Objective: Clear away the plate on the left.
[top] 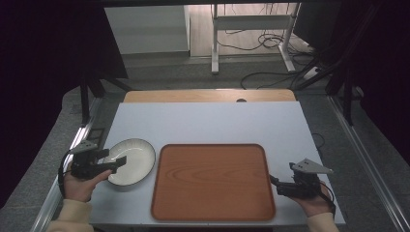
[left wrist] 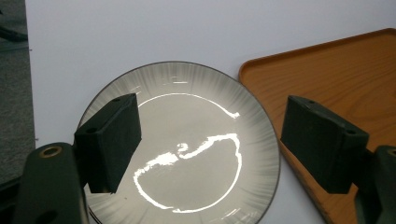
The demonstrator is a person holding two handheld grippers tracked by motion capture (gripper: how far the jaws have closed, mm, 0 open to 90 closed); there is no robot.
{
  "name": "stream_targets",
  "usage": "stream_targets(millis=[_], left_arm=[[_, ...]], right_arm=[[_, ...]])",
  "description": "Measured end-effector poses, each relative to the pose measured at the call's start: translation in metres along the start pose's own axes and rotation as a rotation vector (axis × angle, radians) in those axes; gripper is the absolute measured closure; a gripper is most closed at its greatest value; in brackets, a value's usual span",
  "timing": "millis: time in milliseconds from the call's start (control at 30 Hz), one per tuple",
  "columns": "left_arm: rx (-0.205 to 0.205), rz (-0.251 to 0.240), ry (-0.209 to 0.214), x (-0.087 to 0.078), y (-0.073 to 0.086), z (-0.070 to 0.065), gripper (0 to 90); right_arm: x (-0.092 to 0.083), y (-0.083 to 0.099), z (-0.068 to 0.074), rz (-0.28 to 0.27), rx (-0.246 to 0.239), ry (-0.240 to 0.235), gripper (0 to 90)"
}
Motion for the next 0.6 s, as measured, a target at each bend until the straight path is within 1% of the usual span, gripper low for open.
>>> stream_targets(millis=[133,167,333,400,467,500,533,600], left_arm=[[-0.006,-0.001,-0.007,0.001,-0.001,0.004,19.8],[-0.01,-0.004,-0.014,0.001,-0.002,0.007,19.9],[-0.017,-0.002,-0.022,0.002,-0.003,0.014,20.0],[-0.017,-0.008,-0.028,0.004,-0.003,0.017,20.3],[-0.03,-0.028,-0.049,0.007,-0.004,0.024,21.3],[-0.03,-0.028,-0.049,0.007,-0.004,0.024,21.6],[-0.035,-0.034,-0.054,0.009,-0.005,0.028,21.7],[-0.034,-0.026,-0.073,0.012,-0.004,0.033,21.7]], right_arm=[[0.0,0.0,0.0,0.001,-0.001,0.001,13.8],[0.0,0.0,0.0,0.002,0.0,0.002,13.8],[0.001,0.001,-0.001,0.004,0.0,0.003,13.9],[0.001,0.001,-0.001,0.003,-0.001,0.003,13.9],[0.0,0.0,-0.001,0.001,-0.003,0.002,13.9],[0.0,0.0,-0.001,0.001,-0.003,0.002,13.9],[0.001,0.0,-0.001,0.0,-0.003,0.002,13.9],[0.001,0.0,0.0,0.0,-0.003,0.0,13.9]])
Point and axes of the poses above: each handheld gripper's, and its own axes: x roughly forward along the jaws, y roughly out of its underside, z roughly to its left, the point moved 5 cm from there along x, roughly forward along the jaws
